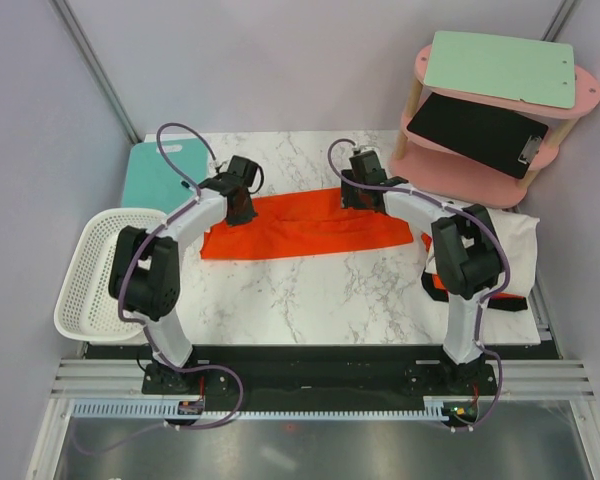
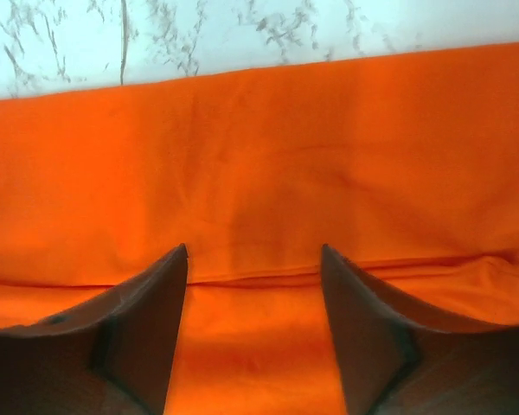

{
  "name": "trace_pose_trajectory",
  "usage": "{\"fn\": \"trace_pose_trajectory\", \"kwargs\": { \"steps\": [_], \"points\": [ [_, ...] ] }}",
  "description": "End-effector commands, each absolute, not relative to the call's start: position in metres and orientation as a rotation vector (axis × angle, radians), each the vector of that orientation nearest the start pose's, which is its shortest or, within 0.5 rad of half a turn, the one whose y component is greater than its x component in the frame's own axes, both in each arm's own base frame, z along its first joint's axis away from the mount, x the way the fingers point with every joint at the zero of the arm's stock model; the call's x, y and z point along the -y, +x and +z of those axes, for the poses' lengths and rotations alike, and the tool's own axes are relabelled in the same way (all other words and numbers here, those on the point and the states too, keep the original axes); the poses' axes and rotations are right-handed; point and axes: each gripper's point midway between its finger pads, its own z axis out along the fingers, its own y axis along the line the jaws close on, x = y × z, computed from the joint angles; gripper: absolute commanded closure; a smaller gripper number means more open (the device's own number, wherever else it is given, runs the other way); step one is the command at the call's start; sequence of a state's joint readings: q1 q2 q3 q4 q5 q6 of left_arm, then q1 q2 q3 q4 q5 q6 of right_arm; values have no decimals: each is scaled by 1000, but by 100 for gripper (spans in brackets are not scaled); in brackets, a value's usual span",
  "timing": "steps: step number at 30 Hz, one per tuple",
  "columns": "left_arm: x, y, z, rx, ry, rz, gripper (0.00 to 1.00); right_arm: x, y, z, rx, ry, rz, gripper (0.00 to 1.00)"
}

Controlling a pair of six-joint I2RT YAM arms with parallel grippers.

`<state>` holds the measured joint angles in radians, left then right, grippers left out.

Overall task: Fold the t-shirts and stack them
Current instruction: Fold the tshirt

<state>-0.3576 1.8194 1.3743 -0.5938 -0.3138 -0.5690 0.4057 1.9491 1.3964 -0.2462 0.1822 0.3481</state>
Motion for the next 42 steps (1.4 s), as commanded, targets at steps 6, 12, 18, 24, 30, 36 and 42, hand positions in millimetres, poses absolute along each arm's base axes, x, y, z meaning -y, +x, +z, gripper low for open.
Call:
{"fn": "trace_pose_trajectory", "kwargs": {
  "steps": [6,12,18,24,30,36,42],
  "points": [
    [116,343,63,-2617,-426,-29,98,-177,513,76,-2309,45,-23,100],
    [110,337,28,-2699,-426,56,98,-161,525,63,-2310,78,-181,100],
    [111,340,12,-2740,-412,87,98,-146,523,38,-2350,95,-307,100],
    [100,343,12,-2717,-410,179,98,-136,493,12,-2458,95,-363,100],
    [90,355,16,-2706,-399,284,98,-121,437,2,-2581,61,-420,100],
    [97,385,19,-2698,-343,303,98,-120,374,15,-2678,-45,-445,100],
    [104,429,20,-2695,-285,370,98,-142,318,31,-2741,-230,-381,100]
  ]
}}
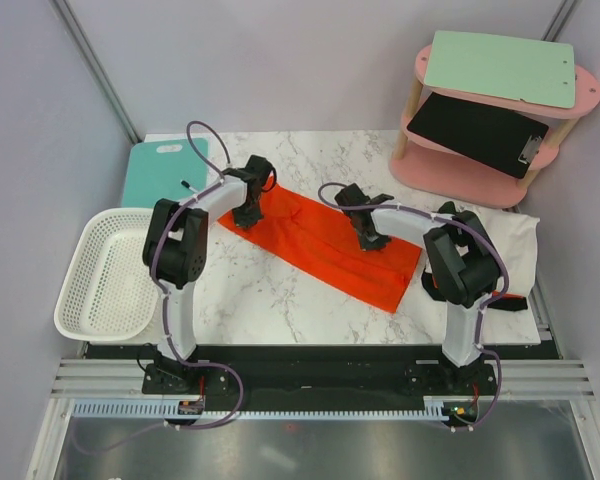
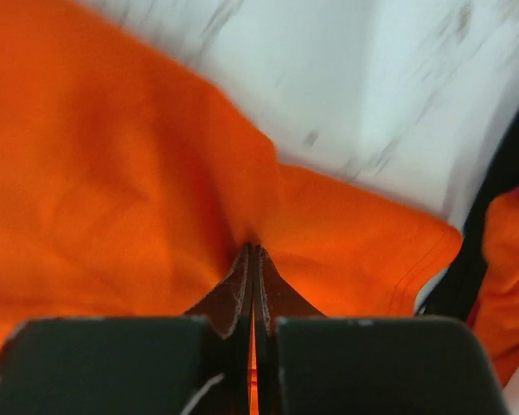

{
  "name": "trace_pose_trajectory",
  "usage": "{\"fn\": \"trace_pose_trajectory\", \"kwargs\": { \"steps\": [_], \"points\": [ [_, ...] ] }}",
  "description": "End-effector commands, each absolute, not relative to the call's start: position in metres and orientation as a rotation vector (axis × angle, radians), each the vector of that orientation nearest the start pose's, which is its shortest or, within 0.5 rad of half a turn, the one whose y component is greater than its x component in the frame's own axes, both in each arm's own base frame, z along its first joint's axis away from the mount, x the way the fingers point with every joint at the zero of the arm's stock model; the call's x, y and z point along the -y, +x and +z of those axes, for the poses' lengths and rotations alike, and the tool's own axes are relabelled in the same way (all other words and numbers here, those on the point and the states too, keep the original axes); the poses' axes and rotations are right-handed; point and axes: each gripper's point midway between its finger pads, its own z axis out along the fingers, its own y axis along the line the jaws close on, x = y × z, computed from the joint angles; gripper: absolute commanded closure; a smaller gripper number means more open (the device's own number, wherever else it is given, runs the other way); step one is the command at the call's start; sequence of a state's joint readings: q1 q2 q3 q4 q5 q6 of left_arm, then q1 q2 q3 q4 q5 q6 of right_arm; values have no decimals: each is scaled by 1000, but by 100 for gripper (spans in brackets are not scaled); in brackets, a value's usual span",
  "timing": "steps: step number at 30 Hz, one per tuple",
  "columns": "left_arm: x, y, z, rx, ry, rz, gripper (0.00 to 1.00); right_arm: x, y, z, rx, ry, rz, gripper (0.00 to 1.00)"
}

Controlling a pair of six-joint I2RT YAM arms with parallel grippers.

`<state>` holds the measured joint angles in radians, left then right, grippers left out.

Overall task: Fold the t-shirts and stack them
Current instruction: Fold the tshirt

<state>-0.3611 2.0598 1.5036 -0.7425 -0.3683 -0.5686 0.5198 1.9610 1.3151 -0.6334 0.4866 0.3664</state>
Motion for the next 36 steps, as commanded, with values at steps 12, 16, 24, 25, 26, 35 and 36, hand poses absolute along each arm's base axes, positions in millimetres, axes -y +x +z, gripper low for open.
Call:
{"fn": "trace_pose_trajectory", "kwargs": {
  "steps": [12,16,24,25,26,35,36],
  "points": [
    [151,520,29,-2670,-187,190,98,-249,232,42,-2872,-503,406,100],
    [165,532,44,-2639,-172,93,98,-259,255,59,-2751,-520,412,100],
    [171,477,131,-2474,-161,-172,98,-269,337,121,-2468,-396,338,100],
    [174,469,136,-2461,-163,-204,98,-273,353,134,-2425,-362,353,100],
    [184,457,137,-2469,-154,-260,98,-275,362,129,-2429,-358,358,100],
    [265,329,102,-2524,-86,-549,98,-320,457,109,-2327,-322,530,100],
    [267,316,87,-2551,-80,-552,98,-324,461,106,-2324,-328,536,100]
  ]
}}
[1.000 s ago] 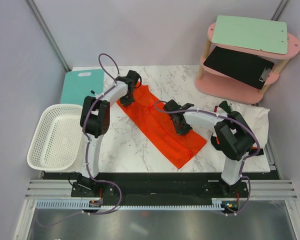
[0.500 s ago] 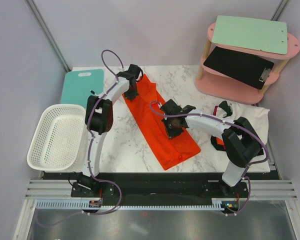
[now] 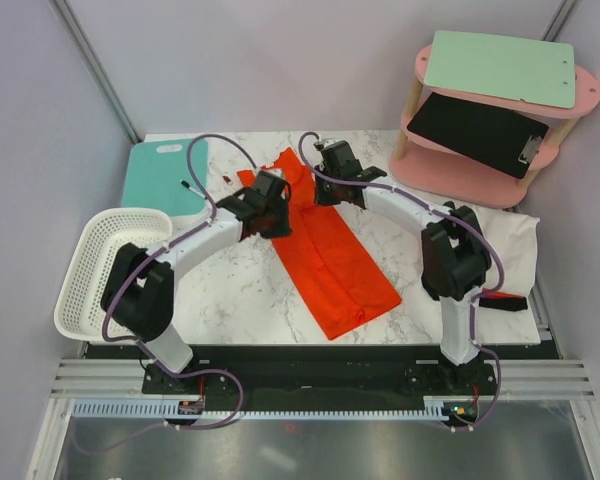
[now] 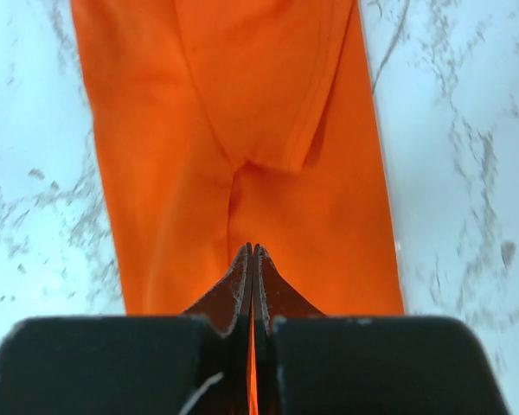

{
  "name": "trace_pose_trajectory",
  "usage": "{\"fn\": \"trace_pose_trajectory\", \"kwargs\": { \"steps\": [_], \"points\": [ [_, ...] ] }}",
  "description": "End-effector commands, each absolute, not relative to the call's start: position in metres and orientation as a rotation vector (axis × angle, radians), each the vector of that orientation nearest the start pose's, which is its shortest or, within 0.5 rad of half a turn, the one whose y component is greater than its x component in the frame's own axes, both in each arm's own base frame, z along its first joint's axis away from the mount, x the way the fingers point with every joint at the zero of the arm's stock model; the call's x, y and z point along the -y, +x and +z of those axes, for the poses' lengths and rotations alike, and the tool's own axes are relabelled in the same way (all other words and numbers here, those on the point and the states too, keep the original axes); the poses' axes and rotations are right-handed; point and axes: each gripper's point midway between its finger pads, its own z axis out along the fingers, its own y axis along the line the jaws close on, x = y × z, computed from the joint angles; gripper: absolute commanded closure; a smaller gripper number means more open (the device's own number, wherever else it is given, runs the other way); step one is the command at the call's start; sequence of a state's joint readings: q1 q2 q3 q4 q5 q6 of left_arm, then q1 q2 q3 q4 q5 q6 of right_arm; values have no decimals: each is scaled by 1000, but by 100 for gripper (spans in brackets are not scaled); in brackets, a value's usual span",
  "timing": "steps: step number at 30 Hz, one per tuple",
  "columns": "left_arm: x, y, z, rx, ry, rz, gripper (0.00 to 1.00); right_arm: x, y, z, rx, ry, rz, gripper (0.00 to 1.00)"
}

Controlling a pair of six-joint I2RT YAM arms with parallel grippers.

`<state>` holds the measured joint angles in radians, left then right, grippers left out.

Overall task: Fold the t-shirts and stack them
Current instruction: Fold the tshirt

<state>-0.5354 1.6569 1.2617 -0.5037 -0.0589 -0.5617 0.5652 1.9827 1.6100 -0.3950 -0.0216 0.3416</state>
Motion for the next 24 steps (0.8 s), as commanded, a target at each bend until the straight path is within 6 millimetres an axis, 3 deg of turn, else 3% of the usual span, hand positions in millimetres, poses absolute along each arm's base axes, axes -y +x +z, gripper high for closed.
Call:
{"fn": "trace_pose_trajectory", "kwargs": {
  "steps": [1,2,5,12,17,24],
  "points": [
    [271,311,82,-2556,-87,-564,98,-330,468,109,-2297,-332,552,100],
    [285,302,79,-2566,-76,-626,98,-332,471,97,-2308,-337,548,100],
    [294,283,62,-2616,-53,-635,98,-335,482,94,-2272,-327,549,100],
    [315,260,46,-2660,-1,-642,98,-325,510,98,-2213,-233,597,100],
    [331,242,32,-2716,47,-652,98,-327,522,80,-2230,-207,594,100],
    [325,215,16,-2791,37,-600,98,-335,532,47,-2297,-201,593,100]
  ]
}}
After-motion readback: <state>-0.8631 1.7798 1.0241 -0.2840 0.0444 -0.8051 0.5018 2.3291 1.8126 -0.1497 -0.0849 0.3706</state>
